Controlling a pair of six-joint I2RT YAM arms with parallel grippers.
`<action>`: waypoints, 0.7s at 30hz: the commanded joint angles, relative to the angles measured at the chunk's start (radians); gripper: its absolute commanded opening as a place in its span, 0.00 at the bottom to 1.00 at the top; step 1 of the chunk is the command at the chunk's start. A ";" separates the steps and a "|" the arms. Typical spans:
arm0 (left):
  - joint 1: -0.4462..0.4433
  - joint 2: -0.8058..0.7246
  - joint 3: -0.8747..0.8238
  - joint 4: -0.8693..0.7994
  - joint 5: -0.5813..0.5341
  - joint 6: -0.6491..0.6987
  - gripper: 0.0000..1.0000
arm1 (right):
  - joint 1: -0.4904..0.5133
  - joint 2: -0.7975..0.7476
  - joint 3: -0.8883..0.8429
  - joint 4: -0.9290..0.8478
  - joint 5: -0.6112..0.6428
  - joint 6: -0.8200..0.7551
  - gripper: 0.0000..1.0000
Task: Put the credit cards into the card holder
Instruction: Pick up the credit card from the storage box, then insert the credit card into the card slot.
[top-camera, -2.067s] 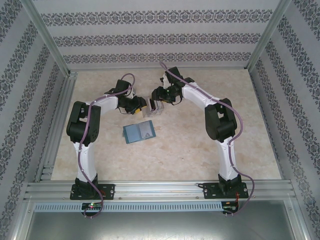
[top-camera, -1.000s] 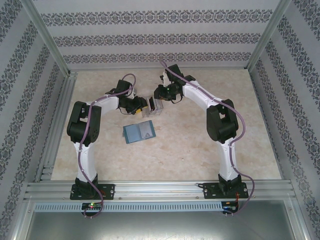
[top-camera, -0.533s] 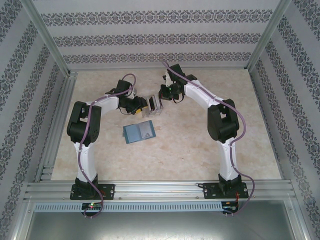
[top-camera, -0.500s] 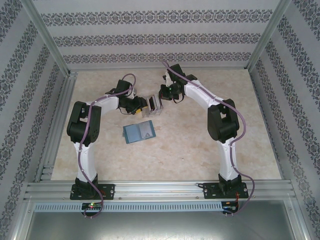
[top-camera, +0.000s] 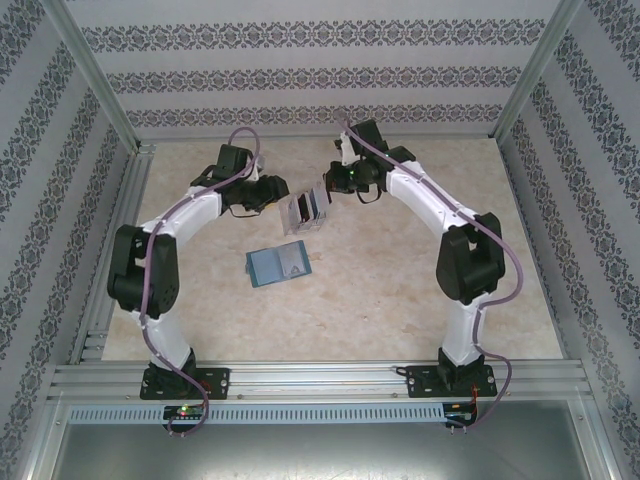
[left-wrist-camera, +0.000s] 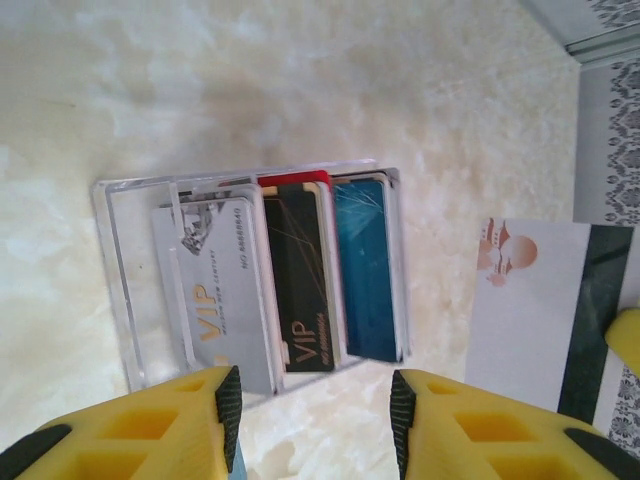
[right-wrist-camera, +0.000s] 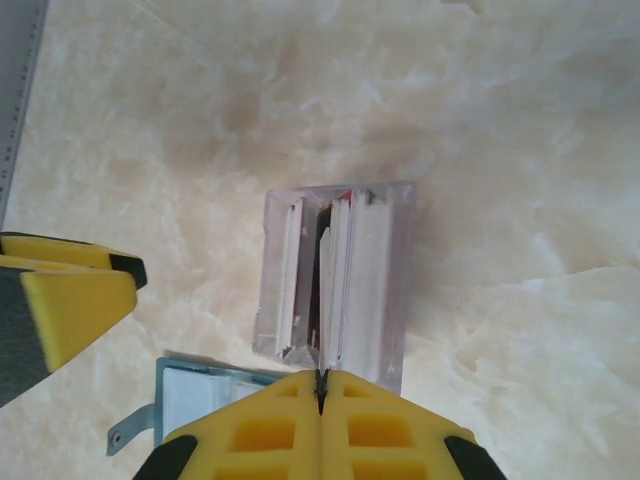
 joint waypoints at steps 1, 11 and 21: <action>-0.004 -0.071 -0.067 -0.061 -0.041 0.050 0.46 | -0.009 -0.073 -0.068 0.043 -0.022 -0.022 0.00; -0.003 -0.215 -0.284 -0.159 -0.119 0.107 0.45 | 0.076 -0.161 -0.298 0.195 -0.231 0.019 0.00; 0.015 -0.300 -0.477 -0.178 -0.191 0.115 0.36 | 0.185 -0.023 -0.485 0.533 -0.352 0.219 0.00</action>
